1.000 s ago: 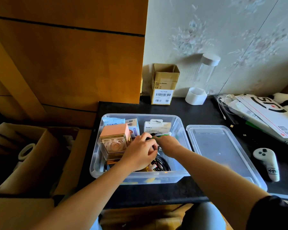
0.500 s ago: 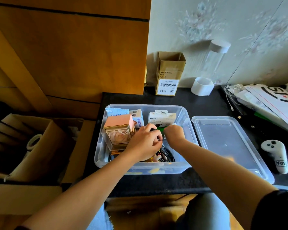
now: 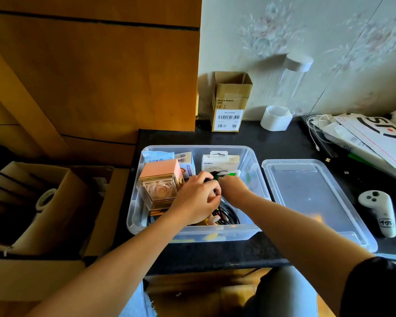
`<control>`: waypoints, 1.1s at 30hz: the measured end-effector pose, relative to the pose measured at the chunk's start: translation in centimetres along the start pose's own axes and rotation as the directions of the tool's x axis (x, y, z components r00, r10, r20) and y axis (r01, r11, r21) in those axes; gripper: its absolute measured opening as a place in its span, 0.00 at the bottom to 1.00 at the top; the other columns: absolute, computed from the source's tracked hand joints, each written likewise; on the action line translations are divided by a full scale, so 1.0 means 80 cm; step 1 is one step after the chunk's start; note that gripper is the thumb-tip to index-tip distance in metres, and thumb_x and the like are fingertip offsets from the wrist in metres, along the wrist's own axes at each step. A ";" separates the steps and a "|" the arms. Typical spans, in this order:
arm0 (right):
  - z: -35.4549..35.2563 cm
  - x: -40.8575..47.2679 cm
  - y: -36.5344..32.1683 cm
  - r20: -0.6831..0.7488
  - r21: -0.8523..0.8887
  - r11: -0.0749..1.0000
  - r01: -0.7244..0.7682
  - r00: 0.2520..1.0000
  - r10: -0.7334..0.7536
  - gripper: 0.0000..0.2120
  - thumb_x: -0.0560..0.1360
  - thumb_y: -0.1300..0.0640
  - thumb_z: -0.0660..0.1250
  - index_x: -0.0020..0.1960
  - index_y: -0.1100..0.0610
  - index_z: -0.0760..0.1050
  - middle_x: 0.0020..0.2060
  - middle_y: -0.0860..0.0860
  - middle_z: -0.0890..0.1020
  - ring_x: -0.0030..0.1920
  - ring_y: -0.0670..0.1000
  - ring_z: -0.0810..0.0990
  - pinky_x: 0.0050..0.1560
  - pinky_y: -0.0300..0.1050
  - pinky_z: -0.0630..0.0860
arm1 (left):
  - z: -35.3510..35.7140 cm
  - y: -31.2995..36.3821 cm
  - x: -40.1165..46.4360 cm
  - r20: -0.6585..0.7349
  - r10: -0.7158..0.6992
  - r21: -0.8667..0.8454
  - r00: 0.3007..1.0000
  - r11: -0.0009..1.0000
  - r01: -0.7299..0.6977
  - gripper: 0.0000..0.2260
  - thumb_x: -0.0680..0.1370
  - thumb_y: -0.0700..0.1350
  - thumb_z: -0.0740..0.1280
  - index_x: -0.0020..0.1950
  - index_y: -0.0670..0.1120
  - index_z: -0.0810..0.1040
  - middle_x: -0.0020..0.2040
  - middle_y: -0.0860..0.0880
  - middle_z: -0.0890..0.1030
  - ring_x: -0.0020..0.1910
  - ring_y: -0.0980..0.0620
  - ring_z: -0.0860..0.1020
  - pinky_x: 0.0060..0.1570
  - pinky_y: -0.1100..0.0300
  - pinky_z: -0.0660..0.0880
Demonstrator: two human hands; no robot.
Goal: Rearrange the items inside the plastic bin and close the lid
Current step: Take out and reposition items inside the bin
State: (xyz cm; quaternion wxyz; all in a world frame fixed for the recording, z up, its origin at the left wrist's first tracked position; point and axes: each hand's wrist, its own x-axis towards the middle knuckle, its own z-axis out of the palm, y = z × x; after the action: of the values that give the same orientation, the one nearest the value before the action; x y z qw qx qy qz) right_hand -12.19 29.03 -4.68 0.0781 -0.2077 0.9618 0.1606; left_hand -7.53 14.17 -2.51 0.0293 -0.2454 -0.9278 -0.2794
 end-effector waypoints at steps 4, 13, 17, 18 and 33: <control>0.004 0.001 0.002 -0.010 0.008 0.999 0.039 0.999 -0.038 0.12 0.76 0.67 0.60 0.58 0.60 0.74 0.54 0.54 0.78 0.54 0.54 0.78 0.52 0.44 0.76 | 0.001 0.000 0.000 -0.005 -0.002 -0.001 1.000 1.000 0.002 0.07 0.77 0.52 0.63 0.51 0.52 0.77 0.63 0.53 0.69 0.58 0.53 0.69 0.52 0.61 0.72; 0.003 0.003 0.005 -0.061 0.105 0.994 -0.002 0.998 0.008 0.13 0.76 0.67 0.61 0.60 0.61 0.74 0.57 0.56 0.76 0.56 0.56 0.76 0.52 0.46 0.75 | 0.002 -0.001 0.000 -0.001 -0.005 -0.007 1.000 1.000 0.005 0.07 0.77 0.52 0.63 0.52 0.52 0.77 0.63 0.53 0.69 0.58 0.53 0.69 0.52 0.60 0.74; -0.005 0.000 0.003 0.009 0.279 0.949 -0.143 0.989 0.147 0.11 0.75 0.66 0.60 0.55 0.60 0.76 0.51 0.56 0.79 0.50 0.56 0.79 0.45 0.44 0.75 | 0.002 -0.004 0.001 0.010 0.003 -0.011 1.000 1.000 -0.003 0.06 0.77 0.52 0.64 0.51 0.53 0.77 0.63 0.54 0.68 0.58 0.53 0.68 0.50 0.61 0.71; -0.005 -0.001 0.002 0.048 0.299 0.939 -0.172 0.985 0.166 0.10 0.76 0.65 0.59 0.53 0.61 0.76 0.49 0.56 0.80 0.48 0.56 0.79 0.42 0.44 0.74 | 0.003 -0.005 0.001 0.009 0.007 -0.012 1.000 1.000 -0.006 0.06 0.77 0.52 0.64 0.50 0.53 0.77 0.63 0.54 0.68 0.58 0.53 0.69 0.50 0.61 0.71; -0.004 -0.006 0.008 0.120 0.103 0.932 -0.346 0.935 0.334 0.11 0.75 0.71 0.60 0.54 0.61 0.76 0.52 0.54 0.80 0.52 0.53 0.80 0.41 0.39 0.70 | -0.002 0.001 -0.001 0.014 -0.013 -0.028 1.000 1.000 0.014 0.05 0.77 0.51 0.64 0.49 0.52 0.76 0.61 0.54 0.68 0.54 0.57 0.64 0.48 0.61 0.70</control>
State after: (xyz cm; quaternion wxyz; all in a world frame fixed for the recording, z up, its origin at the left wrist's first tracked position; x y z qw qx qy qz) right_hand -12.03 29.64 -4.10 0.1100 -0.0244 0.9860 0.1228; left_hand -7.46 14.11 -2.32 0.0174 -0.2416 -0.9257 -0.2907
